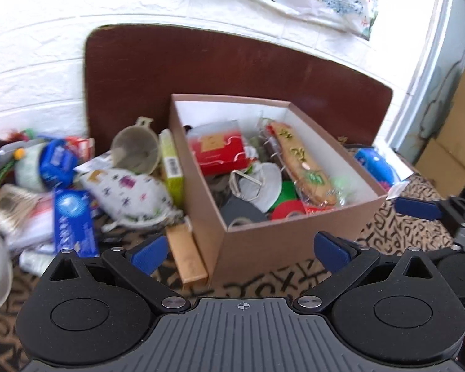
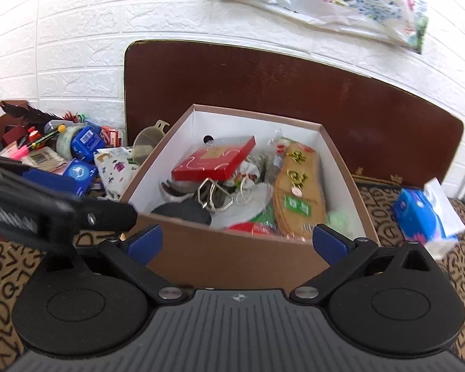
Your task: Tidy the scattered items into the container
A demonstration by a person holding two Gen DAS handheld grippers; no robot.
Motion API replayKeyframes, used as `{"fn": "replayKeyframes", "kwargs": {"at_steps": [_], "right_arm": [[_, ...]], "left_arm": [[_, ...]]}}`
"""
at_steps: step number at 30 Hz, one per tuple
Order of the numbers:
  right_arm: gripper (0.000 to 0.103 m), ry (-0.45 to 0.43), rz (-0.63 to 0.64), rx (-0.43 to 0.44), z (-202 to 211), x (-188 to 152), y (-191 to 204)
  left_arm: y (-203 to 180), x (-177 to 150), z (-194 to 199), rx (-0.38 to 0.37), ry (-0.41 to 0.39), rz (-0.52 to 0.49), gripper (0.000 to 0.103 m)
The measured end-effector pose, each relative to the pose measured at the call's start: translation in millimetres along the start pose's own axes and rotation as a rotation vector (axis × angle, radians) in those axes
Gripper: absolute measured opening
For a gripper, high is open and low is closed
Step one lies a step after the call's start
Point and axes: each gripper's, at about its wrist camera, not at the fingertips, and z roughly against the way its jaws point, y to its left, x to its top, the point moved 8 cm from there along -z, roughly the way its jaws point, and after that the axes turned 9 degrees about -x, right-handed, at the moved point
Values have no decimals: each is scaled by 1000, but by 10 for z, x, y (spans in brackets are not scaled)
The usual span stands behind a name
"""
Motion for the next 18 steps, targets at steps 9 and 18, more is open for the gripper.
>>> {"fn": "replayKeyframes", "kwargs": {"at_steps": [9,18], "right_arm": [[102,-1,25,-24,478,-266,-114],[102,20,-7,-11,684,-422,-133]], "left_arm": [[-341,-264,309,95,-24,-75,103],[-466,-402,521,145,-36,-88,103]]}}
